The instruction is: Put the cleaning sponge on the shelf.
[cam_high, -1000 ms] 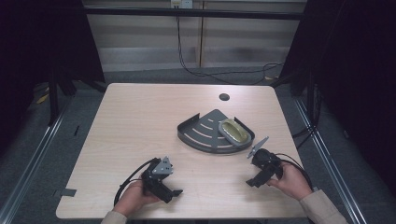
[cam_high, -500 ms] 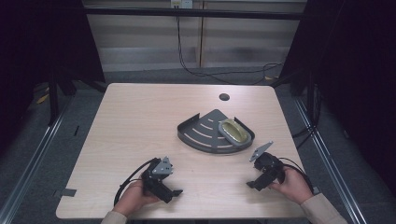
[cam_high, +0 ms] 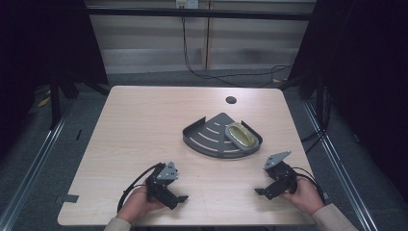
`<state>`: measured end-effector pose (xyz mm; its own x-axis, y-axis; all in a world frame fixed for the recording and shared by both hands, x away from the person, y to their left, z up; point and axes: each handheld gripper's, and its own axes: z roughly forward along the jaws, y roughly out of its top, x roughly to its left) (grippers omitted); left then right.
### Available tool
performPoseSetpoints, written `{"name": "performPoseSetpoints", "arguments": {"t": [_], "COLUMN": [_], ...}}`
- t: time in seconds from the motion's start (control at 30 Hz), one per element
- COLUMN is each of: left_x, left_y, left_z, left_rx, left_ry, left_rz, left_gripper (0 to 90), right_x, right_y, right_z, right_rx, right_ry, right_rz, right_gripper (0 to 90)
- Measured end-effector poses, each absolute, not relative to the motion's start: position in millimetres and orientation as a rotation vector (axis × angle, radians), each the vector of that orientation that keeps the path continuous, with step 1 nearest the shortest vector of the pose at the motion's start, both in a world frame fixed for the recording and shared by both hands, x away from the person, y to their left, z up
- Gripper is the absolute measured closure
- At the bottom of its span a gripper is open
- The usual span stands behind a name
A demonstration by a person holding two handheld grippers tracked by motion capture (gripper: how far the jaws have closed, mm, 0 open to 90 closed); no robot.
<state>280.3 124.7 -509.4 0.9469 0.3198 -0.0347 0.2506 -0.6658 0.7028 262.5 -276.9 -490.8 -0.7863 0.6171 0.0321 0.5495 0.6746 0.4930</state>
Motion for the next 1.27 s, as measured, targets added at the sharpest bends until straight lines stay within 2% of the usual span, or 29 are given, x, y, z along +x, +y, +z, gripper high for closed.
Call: {"name": "performPoseSetpoints", "arguments": {"t": [0.97,1.27], "left_x": [280,281], "left_y": [125,125], "left_z": [-510,-509], "left_rx": [2.326,2.334], "left_ry": [0.401,0.4], "left_rz": [0.117,0.117], "left_gripper": [0.0,0.0], "right_x": [252,254], "right_y": [-294,-292], "right_z": [-505,-504], "right_rx": [0.898,0.895], "right_ry": [2.605,2.622], "right_rz": [1.011,0.992], "right_gripper": [8.3,8.5]}}
